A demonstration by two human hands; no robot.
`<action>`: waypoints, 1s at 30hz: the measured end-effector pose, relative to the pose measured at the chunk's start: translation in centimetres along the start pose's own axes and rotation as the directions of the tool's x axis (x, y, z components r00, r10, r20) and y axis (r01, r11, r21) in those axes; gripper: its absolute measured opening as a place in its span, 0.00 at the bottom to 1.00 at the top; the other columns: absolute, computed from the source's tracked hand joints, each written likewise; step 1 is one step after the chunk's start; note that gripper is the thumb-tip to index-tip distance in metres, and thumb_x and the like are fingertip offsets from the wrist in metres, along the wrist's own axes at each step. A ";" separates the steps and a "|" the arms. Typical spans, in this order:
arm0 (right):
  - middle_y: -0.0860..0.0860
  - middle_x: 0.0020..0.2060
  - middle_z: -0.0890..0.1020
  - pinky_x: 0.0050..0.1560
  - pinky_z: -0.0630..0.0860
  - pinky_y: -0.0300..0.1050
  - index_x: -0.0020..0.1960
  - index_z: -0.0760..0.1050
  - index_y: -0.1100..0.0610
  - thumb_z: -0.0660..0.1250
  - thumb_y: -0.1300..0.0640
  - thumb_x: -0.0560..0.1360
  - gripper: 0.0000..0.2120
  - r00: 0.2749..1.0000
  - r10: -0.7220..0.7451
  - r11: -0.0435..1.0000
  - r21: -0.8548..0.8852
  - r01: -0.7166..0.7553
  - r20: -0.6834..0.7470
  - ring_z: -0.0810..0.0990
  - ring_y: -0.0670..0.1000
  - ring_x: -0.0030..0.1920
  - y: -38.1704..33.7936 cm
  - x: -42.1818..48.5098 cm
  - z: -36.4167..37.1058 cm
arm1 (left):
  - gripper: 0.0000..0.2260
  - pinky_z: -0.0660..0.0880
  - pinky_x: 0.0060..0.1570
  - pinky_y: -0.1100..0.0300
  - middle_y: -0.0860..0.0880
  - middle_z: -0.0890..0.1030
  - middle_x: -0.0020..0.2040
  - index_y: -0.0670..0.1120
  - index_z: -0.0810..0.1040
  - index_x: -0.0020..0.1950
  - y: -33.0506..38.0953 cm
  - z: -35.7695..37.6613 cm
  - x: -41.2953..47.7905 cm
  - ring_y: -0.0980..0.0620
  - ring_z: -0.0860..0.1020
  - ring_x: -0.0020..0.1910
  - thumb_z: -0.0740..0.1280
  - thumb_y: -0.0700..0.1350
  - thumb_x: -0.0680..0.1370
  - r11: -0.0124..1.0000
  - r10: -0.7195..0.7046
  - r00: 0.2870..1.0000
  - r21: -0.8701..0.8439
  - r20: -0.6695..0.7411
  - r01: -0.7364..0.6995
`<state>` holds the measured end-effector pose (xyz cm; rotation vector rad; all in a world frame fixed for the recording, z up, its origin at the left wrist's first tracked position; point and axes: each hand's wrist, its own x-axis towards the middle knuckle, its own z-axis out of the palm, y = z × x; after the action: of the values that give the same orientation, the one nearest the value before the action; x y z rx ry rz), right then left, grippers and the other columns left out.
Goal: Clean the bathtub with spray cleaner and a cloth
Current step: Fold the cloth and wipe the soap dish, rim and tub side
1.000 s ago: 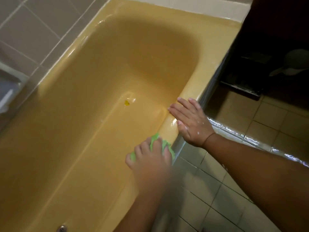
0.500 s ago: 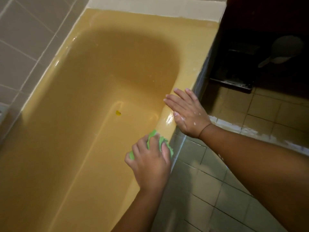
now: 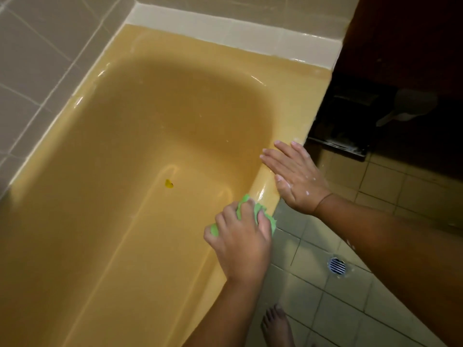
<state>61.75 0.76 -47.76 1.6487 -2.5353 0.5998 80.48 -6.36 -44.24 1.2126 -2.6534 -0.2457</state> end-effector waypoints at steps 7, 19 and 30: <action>0.54 0.77 0.70 0.81 0.51 0.60 0.79 0.68 0.59 0.47 0.52 0.83 0.28 0.999 0.000 1.000 -0.006 0.001 0.053 0.61 0.58 0.81 3.3 1.5 -1.0 | 0.13 0.70 0.52 0.45 0.50 0.79 0.55 0.56 0.77 0.60 4.3 2.2 6.3 0.45 0.78 0.52 0.60 0.59 0.81 1.000 0.020 0.998 -0.019 0.066 -0.018; 0.52 0.80 0.66 0.82 0.43 0.61 0.81 0.64 0.58 0.48 0.53 0.85 0.26 0.999 0.049 0.990 0.129 -0.051 0.024 0.56 0.56 0.83 11.3 4.6 -2.5 | 0.13 0.70 0.53 0.43 0.48 0.76 0.54 0.55 0.77 0.60 12.8 5.2 15.0 0.45 0.75 0.55 0.59 0.58 0.81 0.997 0.007 0.996 -0.080 0.089 0.000; 0.50 0.82 0.63 0.82 0.43 0.62 0.82 0.62 0.57 0.50 0.50 0.86 0.26 0.994 -0.035 0.979 0.202 0.013 0.108 0.51 0.53 0.84 17.1 5.5 -4.7 | 0.13 0.68 0.58 0.41 0.48 0.78 0.56 0.55 0.79 0.59 17.1 6.5 16.4 0.44 0.76 0.54 0.62 0.56 0.79 0.994 -0.091 0.995 0.048 -0.048 0.094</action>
<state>43.41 3.68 -46.96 1.8226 -2.6020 0.8081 55.96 -7.38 -44.43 1.3423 -2.5827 -0.1645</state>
